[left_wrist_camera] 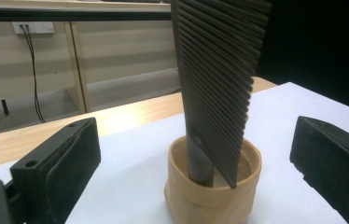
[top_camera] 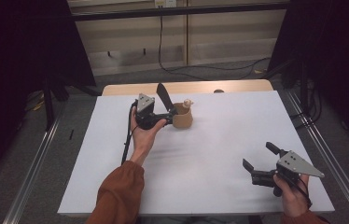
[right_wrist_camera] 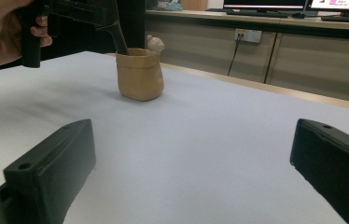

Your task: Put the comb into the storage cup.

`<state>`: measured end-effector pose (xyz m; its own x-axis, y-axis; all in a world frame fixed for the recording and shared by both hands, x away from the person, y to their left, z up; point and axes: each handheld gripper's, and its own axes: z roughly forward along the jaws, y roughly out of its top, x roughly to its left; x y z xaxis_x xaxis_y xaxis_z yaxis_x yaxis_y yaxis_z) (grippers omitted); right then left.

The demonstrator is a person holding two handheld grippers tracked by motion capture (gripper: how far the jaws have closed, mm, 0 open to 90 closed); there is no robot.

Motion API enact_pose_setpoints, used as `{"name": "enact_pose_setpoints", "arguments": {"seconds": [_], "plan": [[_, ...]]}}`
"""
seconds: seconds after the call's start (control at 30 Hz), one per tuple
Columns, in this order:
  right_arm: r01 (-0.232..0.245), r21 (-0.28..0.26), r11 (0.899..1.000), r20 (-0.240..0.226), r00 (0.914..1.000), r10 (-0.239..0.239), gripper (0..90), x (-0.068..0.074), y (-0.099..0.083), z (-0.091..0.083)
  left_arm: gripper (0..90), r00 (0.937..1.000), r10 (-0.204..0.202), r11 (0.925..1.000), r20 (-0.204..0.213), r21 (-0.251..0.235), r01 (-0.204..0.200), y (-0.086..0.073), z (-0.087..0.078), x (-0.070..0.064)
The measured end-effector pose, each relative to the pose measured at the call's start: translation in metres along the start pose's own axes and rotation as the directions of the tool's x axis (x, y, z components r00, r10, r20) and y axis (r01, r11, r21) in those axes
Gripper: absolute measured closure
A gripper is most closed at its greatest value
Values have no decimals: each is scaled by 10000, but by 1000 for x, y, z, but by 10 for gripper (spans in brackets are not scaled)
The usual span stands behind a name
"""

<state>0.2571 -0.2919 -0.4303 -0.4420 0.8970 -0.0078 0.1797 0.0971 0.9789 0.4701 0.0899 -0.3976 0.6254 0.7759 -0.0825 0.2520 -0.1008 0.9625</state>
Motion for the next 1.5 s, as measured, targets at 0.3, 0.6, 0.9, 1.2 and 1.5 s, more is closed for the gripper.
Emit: {"name": "enact_pose_setpoints", "arguments": {"seconds": [0.3, 0.6, 0.9, 1.2, 1.5], "plan": [[-10, -22, 10000, 39, 10000, 10, 0, -1, 0, 0, 18, 9999, 100, 9993, 55, -355, -98, 1, -14, 2], [-74, -2, 10000, 136, 9999, 75, 0, -2, -1, -1, 17, 10000, 7, 9981, -59, -617, -10, -7, -25, 5], [-87, -18, 10000, 145, 9999, 87, 0, -1, -2, -2, 15, 9996, 279, 9942, 107, -1046, -267, -1, -44, 1], [-76, -19, 10000, 171, 9998, 76, 0, 0, -2, -1, 13, 9993, 365, 9932, 32, -1109, -359, -9, -59, 1], [21, -119, 9999, 253, 9997, -18, 0, 1, -1, -3, 11, 9999, 159, 9915, 50, -1294, -151, -15, -74, 2]]}}
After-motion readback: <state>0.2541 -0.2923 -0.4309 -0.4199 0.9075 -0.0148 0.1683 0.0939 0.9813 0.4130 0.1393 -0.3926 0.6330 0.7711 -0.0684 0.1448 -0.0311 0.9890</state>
